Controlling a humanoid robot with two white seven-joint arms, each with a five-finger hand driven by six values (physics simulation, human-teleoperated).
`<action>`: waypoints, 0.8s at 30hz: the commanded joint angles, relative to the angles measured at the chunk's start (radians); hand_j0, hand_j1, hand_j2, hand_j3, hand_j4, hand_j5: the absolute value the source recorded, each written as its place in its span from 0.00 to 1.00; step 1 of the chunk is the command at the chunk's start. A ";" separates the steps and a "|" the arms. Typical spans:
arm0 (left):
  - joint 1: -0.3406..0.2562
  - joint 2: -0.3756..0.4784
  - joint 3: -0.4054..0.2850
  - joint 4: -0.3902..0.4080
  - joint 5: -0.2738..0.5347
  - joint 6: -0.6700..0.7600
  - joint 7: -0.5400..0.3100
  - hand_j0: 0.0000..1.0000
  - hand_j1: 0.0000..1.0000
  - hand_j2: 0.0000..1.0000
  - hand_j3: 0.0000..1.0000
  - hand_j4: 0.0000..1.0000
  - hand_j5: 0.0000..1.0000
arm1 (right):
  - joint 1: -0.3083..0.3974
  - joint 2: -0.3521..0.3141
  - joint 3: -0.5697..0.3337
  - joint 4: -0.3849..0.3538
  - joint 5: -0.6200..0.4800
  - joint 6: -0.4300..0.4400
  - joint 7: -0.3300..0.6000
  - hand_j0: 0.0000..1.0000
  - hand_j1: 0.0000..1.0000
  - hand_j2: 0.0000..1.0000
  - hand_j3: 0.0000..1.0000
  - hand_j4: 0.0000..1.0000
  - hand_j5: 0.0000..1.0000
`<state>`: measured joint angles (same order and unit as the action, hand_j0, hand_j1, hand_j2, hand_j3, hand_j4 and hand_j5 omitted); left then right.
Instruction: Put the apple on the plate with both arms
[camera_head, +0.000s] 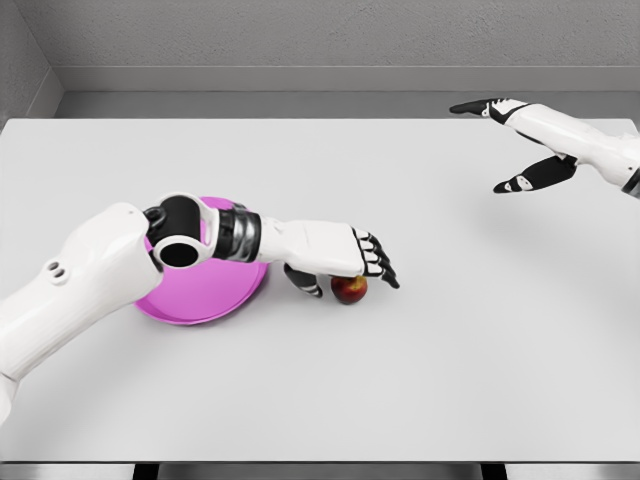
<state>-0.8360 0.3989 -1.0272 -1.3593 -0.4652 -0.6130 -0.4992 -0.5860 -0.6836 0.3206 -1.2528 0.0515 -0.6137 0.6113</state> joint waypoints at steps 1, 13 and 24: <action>0.000 -0.005 -0.010 0.013 0.003 0.002 0.001 0.92 0.92 0.92 0.92 0.92 0.92 | 0.000 -0.001 0.000 0.000 -0.007 0.003 0.000 1.00 1.00 1.00 1.00 1.00 1.00; 0.000 -0.006 -0.016 0.014 -0.001 0.002 0.001 0.86 0.86 0.86 0.86 0.86 0.86 | -0.002 0.012 0.002 0.000 -0.009 0.003 0.000 1.00 1.00 1.00 1.00 1.00 1.00; -0.008 -0.015 -0.016 0.031 -0.024 0.002 0.001 0.83 0.83 0.83 0.83 0.83 0.83 | -0.002 0.012 0.002 -0.001 -0.009 0.003 0.000 1.00 1.00 1.00 1.00 1.00 1.00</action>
<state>-0.8437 0.3864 -1.0438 -1.3295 -0.4935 -0.6130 -0.4990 -0.5875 -0.6709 0.3225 -1.2535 0.0517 -0.6137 0.6113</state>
